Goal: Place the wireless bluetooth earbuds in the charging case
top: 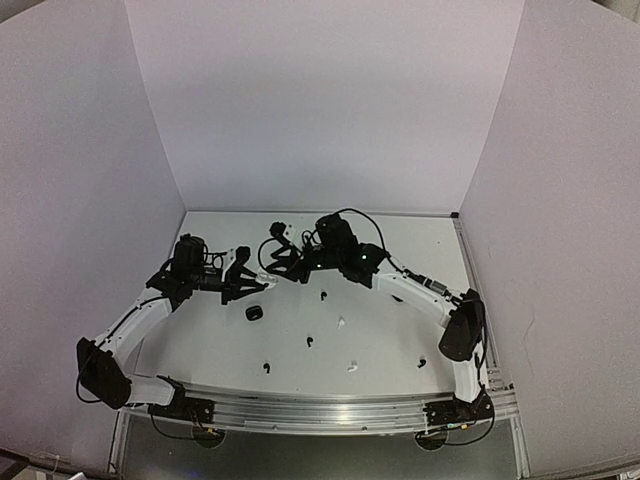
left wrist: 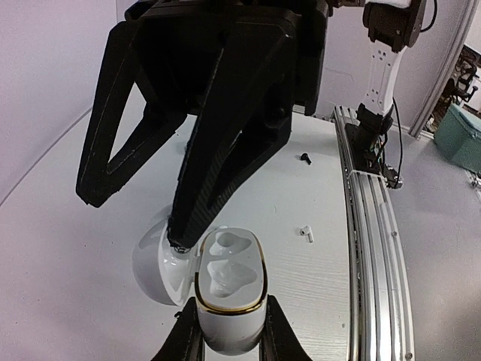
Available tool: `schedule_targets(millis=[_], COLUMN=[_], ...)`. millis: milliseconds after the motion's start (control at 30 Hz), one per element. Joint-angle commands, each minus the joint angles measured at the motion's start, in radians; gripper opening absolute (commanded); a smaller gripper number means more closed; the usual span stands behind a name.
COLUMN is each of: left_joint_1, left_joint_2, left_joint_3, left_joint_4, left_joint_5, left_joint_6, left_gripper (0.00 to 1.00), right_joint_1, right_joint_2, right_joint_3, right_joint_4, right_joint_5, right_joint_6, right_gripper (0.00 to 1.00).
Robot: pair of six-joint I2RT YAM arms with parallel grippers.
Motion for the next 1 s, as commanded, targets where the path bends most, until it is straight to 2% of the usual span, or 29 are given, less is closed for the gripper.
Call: schedule_targets(millis=[0,233,367,433,567,667,733,767,867,967], left_joint_1=[-0.009,-0.008,-0.009,-0.009,-0.009,-0.009,-0.009,-0.009,-0.009,-0.009], left_joint_2=[-0.042,-0.047,-0.049,-0.06,-0.091,-0.114,-0.125,-0.133,-0.161,-0.187], left_joint_3=[-0.037,-0.044,-0.052,-0.073,-0.131,-0.179,-0.201,-0.213,-0.252,-0.285], left_joint_4=[0.137,0.142,0.162,0.204,0.306,0.396,0.432,0.448,0.49,0.516], left_joint_5=[0.039,0.033,0.016,-0.004,-0.045,-0.076,-0.096,-0.108,-0.115,-0.113], left_joint_6=[-0.134,-0.139,-0.16,-0.191,-0.243,-0.267,-0.281,-0.294,-0.325,-0.364], left_gripper=[0.0,0.0,0.0,0.0,0.0,0.0,0.0,0.0,0.0,0.0], right_joint_1=[-0.013,-0.015,-0.028,-0.049,-0.103,-0.109,-0.108,-0.107,-0.091,-0.037], right_joint_2=[0.003,-0.007,-0.029,-0.06,-0.147,-0.241,-0.296,-0.309,-0.323,-0.298], right_joint_3=[0.05,0.061,0.073,0.074,-0.007,-0.173,-0.274,-0.301,-0.353,-0.365], right_joint_4=[0.018,0.019,0.021,0.025,0.023,0.006,-0.069,-0.176,-0.434,-0.689], right_joint_5=[-0.025,-0.04,-0.063,-0.055,0.062,0.284,0.437,0.524,0.702,0.795], right_joint_6=[0.039,0.058,0.103,0.215,0.453,0.569,0.668,0.727,0.891,1.027], right_gripper=[0.4,0.45,0.57,0.63,0.74,0.79,0.8,0.79,0.67,0.57])
